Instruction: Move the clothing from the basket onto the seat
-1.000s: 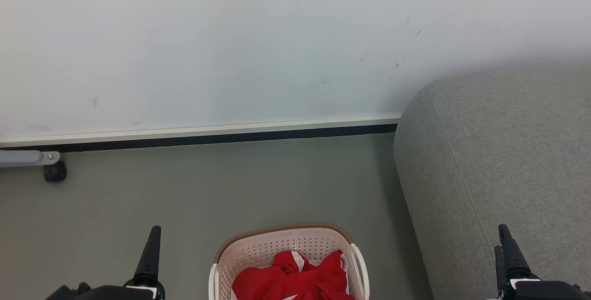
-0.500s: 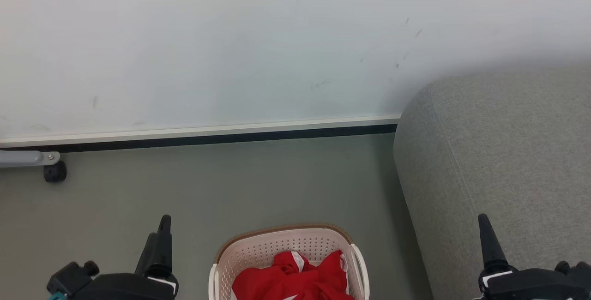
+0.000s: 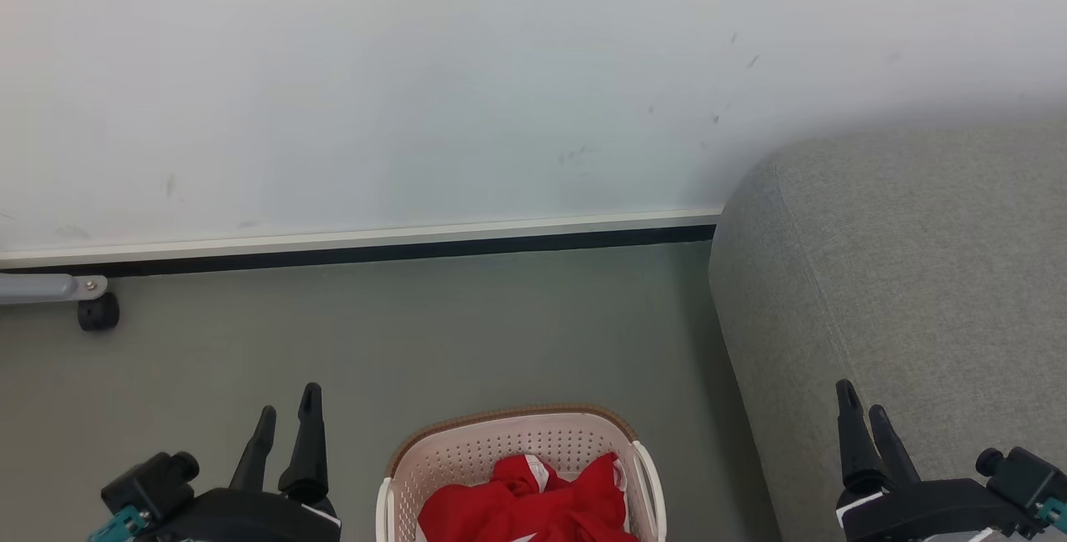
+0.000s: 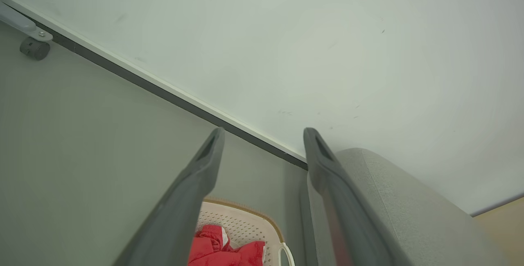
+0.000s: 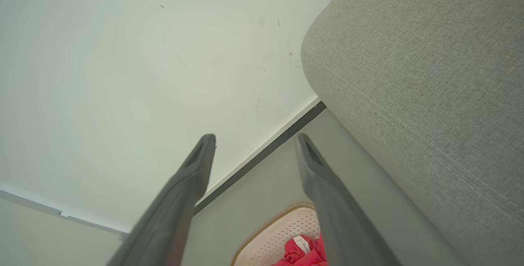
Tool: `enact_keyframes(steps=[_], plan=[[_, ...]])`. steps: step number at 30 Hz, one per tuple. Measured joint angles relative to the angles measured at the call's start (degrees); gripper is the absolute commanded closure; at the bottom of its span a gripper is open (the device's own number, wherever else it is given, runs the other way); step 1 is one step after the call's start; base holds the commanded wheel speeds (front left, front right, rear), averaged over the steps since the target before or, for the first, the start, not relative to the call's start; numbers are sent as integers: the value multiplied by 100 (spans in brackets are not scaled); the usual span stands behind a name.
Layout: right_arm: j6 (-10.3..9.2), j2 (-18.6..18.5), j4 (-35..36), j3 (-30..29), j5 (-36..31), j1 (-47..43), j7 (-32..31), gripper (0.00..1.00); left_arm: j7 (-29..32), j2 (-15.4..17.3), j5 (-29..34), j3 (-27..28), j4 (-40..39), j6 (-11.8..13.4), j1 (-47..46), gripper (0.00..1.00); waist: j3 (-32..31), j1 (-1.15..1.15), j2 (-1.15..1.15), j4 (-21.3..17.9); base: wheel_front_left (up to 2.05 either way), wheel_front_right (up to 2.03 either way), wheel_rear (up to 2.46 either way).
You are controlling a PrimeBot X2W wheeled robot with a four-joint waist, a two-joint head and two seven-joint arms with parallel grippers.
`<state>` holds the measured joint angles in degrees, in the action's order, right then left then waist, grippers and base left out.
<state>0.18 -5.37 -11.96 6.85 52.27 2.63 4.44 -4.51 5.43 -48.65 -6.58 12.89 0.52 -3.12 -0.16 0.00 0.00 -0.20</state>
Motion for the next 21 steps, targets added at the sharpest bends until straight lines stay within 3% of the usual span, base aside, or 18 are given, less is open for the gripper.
enact_keyframes(steps=[21], plan=[[-279, -132, 138, 479, -1668, -85, 428, 0, -425, 77, 1889, -194, -158, 261, 44, 0, -27, 0, 0, -7, 0, 0, 0]])
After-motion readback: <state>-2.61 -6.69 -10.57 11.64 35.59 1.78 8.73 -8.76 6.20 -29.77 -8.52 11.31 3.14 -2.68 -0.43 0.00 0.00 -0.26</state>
